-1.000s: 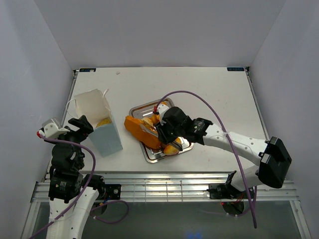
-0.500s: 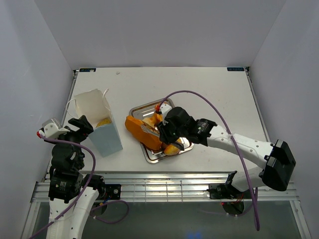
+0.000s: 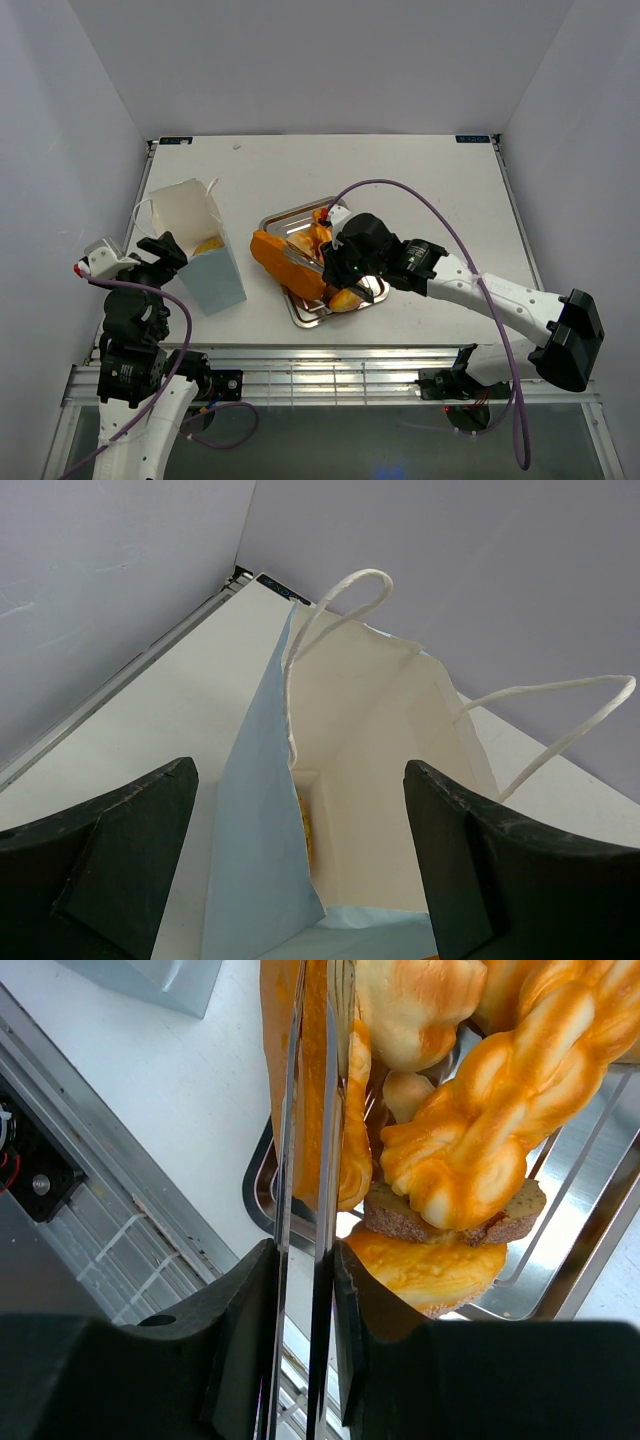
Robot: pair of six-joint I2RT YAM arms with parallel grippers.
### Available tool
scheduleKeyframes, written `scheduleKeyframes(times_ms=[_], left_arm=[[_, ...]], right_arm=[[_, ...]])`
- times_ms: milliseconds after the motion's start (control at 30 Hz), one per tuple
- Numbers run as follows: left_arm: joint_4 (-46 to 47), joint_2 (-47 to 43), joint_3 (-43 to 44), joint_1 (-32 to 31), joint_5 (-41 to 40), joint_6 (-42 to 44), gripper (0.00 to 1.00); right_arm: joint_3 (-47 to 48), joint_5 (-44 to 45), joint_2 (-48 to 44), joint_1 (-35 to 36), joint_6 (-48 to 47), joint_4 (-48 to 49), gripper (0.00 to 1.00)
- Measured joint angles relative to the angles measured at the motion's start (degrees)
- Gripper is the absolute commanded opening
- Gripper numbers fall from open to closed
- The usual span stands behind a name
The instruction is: Place the fake bread into the paper bag
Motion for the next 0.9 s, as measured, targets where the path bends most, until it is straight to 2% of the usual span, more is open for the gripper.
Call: scheduleKeyframes(times_ms=[400,600,700,767,900], left_arm=[[0.0,0.0,0.0,0.0,0.0,0.02,0.95],[0.0,0.0,0.0,0.0,0.0,0.02,0.95],[0.0,0.0,0.0,0.0,0.0,0.02,0.95],[0.0,0.0,0.0,0.0,0.0,0.02,0.95],[0.0,0.0,0.0,0.0,0.02,0.02,0.95]], right_arm=[[-0.11,-1.53,0.0,0.0,1.18,0.0,0.08],[-1.86,1.86,0.0,0.07,1.11,-0.04,0.09],[-3.04,3.13,0.0,0.07,1.14,0.24,0.22],[-3.65,3.26,0.0,0.07,1.16,0.52,0.35],[-3.8,3.23,-0.04,0.07,1.27,0.7,0.44]])
